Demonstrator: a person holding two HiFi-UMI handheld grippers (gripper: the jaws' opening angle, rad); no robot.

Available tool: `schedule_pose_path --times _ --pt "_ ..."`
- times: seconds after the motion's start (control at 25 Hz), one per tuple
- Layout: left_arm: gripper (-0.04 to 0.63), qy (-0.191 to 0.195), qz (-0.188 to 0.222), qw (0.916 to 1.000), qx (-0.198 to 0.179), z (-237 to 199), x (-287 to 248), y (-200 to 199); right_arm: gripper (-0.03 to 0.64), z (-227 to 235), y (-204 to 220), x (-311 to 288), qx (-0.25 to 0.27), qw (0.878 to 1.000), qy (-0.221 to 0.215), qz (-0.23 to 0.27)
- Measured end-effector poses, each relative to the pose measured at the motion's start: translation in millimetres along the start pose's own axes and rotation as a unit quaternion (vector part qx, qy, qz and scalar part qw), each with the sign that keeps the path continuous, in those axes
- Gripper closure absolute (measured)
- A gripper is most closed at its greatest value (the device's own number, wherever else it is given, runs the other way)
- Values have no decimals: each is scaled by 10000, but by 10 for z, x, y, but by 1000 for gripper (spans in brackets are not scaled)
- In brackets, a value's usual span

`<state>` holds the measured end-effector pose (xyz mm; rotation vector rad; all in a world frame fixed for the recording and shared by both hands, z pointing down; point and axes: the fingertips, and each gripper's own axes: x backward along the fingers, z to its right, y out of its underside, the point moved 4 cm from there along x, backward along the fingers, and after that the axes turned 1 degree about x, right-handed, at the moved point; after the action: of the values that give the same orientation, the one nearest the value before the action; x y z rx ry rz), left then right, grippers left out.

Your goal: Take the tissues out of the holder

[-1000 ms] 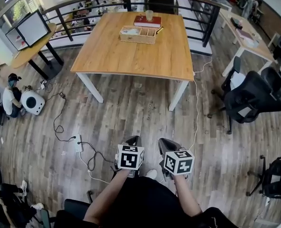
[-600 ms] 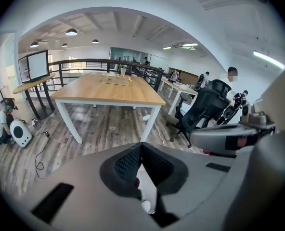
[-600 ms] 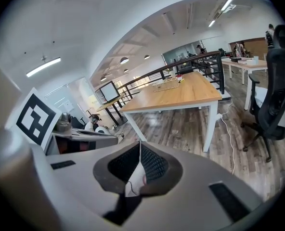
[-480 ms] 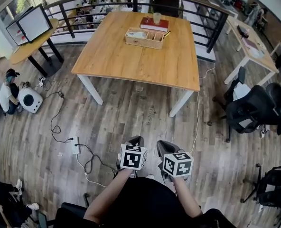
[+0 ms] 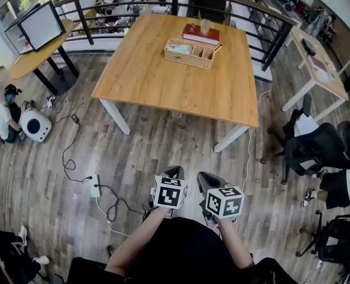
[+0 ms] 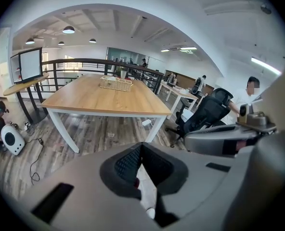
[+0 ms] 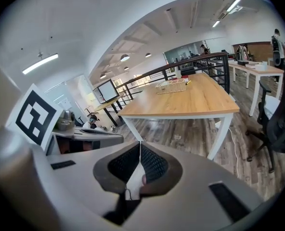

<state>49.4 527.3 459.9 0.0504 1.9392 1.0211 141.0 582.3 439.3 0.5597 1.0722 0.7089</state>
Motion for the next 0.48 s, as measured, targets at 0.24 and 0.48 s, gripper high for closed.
schedule_pose_path --times 0.24,0.48 --pt "595 40 -18 10000 82 -416 -41 -194 603 -184 -249 -356 26 10000 -23 -50" --pt "595 104 -76 9998 141 -879 -69 -362 603 -387 -513 -742 -7 10000 20 -72"
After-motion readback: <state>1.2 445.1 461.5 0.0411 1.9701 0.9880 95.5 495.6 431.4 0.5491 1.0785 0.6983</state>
